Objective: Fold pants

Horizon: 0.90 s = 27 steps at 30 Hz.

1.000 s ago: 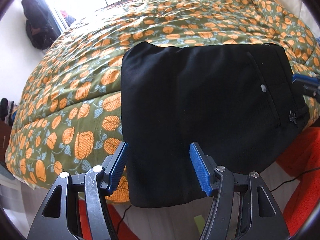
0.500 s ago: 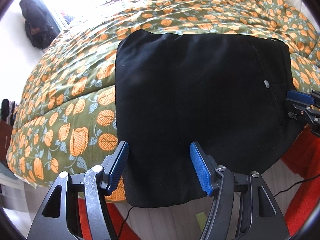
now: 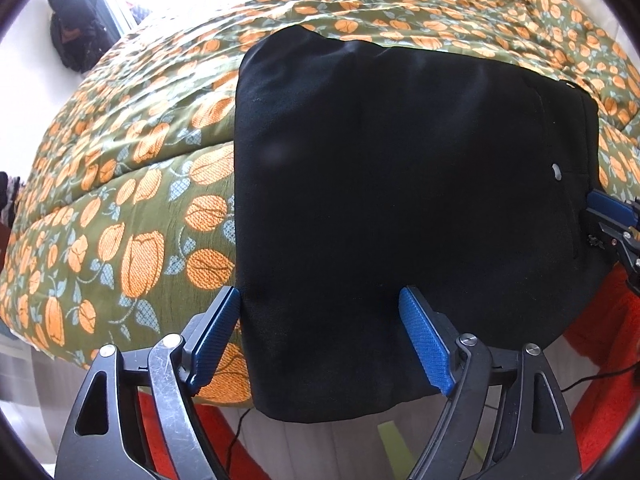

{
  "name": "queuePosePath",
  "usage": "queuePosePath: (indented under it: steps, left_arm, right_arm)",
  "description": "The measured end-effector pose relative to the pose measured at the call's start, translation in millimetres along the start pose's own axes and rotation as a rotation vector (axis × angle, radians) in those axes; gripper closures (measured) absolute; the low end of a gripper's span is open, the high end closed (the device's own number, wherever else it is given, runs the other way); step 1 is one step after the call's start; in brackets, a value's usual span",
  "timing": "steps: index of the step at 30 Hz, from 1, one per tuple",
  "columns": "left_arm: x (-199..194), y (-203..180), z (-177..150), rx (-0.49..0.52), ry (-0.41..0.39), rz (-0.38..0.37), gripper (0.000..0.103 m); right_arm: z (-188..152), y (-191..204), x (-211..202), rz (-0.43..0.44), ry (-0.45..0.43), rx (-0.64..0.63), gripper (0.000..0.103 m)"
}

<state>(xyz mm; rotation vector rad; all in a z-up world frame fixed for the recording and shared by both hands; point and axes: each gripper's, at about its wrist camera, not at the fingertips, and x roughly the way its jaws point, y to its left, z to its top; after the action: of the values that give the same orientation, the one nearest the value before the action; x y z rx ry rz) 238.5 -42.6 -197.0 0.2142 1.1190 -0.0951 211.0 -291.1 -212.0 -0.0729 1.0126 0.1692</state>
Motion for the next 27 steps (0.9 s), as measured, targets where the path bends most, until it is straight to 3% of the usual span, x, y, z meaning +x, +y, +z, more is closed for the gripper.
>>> queuePosePath:
  steps: [9, 18, 27]
  left_arm:
    - [2.3, -13.3, -6.8, 0.053, -0.053, 0.051, 0.016]
    - [4.8, -14.4, -9.3, 0.037, -0.052, 0.038, 0.016]
    - [3.8, -23.5, -5.3, 0.097, -0.04, 0.092, 0.016]
  right_arm:
    - [-10.2, 14.6, 2.4, -0.086, -0.037, -0.061, 0.072]
    - [-11.8, 13.9, 2.8, -0.09, -0.043, -0.056, 0.072]
    - [-12.2, 11.2, 1.9, -0.071, -0.04, -0.037, 0.071]
